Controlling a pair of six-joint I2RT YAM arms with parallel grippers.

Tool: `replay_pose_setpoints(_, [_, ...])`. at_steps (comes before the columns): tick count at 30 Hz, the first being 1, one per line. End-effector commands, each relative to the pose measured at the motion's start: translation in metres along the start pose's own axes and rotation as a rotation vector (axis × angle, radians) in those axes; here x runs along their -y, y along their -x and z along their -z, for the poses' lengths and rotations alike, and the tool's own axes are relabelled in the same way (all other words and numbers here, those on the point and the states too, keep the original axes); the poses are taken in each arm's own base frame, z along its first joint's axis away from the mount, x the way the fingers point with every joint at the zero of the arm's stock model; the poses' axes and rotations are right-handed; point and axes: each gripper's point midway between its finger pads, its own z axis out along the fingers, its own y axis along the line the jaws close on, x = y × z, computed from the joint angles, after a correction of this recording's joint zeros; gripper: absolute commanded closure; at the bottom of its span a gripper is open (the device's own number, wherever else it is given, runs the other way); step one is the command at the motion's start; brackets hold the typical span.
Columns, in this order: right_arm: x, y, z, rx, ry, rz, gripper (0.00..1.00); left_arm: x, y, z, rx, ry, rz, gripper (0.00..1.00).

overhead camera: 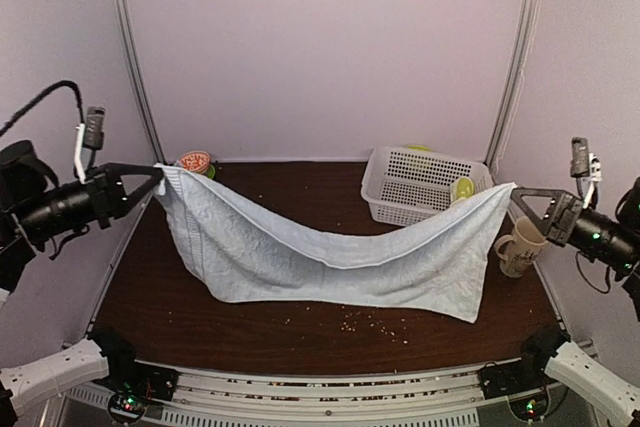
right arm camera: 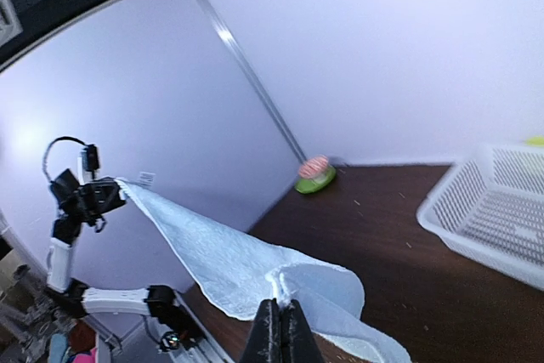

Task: Roll the towels
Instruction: Pick up the towel from the center of the board, then flatten out the towel at the center of the board.

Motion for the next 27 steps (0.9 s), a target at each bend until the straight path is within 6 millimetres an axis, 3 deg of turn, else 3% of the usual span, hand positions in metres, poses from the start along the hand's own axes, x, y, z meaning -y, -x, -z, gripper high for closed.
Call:
replay_pose_setpoints(1, [-0.113, 0.06, 0.057, 0.098, 0.378, 0.149, 1.0, 0.077, 0.039, 0.063, 0.109, -0.231, -0.1, 1.0])
replay_pose_setpoints(4, [-0.125, 0.074, 0.066, 0.113, 0.376, 0.191, 1.0, 0.087, 0.052, 0.081, 0.167, -0.223, -0.131, 1.0])
replay_pose_setpoints(6, [-0.111, 0.073, 0.054, 0.103, 0.315, 0.192, 1.0, 0.077, 0.048, 0.076, 0.153, -0.179, -0.143, 1.0])
replay_pose_setpoints(8, [-0.085, 0.067, 0.035, 0.095, 0.22, 0.178, 1.0, 0.057, 0.035, 0.058, 0.092, -0.118, -0.126, 1.0])
replay_pose_setpoints(14, [0.007, 0.037, -0.013, 0.023, -0.111, 0.088, 1.0, -0.028, -0.03, -0.013, -0.085, 0.083, -0.035, 1.0])
replay_pose_setpoints(18, [0.083, -0.006, -0.04, -0.053, -0.353, -0.057, 1.0, -0.101, -0.083, -0.05, -0.139, 0.225, 0.127, 1.0])
replay_pose_setpoints(21, [0.131, -0.042, -0.055, -0.096, -0.483, -0.14, 1.0, -0.152, -0.126, -0.066, -0.206, 0.351, 0.23, 1.0])
replay_pose_setpoints(24, [0.165, -0.066, -0.065, -0.122, -0.576, -0.177, 1.0, -0.191, -0.141, -0.07, -0.252, 0.518, 0.255, 1.0])
replay_pose_setpoints(27, [0.19, -0.084, -0.068, -0.144, -0.658, -0.193, 1.0, -0.214, -0.15, -0.074, -0.291, 0.609, 0.273, 1.0])
